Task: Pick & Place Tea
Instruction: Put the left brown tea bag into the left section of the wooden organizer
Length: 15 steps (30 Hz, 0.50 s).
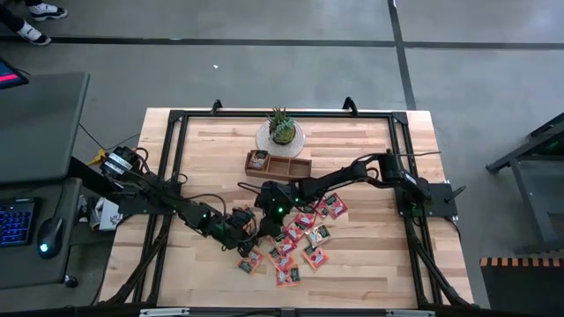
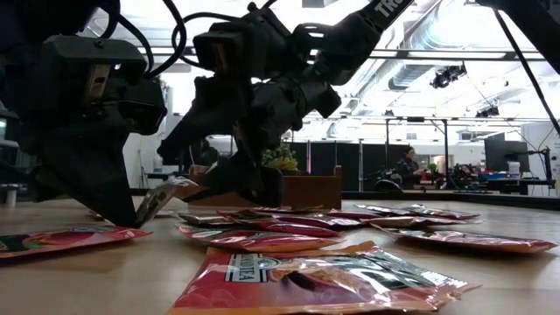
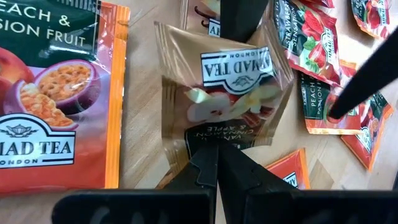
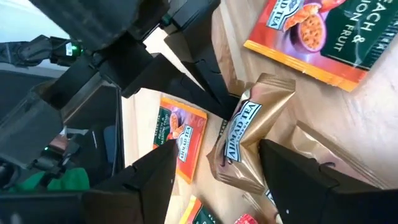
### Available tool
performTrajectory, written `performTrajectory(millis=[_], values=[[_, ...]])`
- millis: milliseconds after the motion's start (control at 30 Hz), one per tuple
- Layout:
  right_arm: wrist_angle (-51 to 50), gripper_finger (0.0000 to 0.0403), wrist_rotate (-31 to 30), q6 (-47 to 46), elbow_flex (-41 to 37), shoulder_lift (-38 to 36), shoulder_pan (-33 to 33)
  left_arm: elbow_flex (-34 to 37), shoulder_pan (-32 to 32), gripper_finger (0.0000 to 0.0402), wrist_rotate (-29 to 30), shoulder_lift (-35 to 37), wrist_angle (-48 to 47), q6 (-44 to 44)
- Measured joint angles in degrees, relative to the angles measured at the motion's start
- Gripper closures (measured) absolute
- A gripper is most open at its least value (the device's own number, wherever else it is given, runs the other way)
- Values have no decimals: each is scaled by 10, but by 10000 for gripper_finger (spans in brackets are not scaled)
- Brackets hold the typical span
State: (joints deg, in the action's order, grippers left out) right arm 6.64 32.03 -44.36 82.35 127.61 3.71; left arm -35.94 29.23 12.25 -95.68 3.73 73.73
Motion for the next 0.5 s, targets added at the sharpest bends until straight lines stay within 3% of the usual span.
performTrajectory(millis=[267,500], values=[[9,205,7,2,0,-1,7,0,0,402,0,0,2,0],[-3,274,-12,4,0,-1,7,0,0,402,0,0,2,0]])
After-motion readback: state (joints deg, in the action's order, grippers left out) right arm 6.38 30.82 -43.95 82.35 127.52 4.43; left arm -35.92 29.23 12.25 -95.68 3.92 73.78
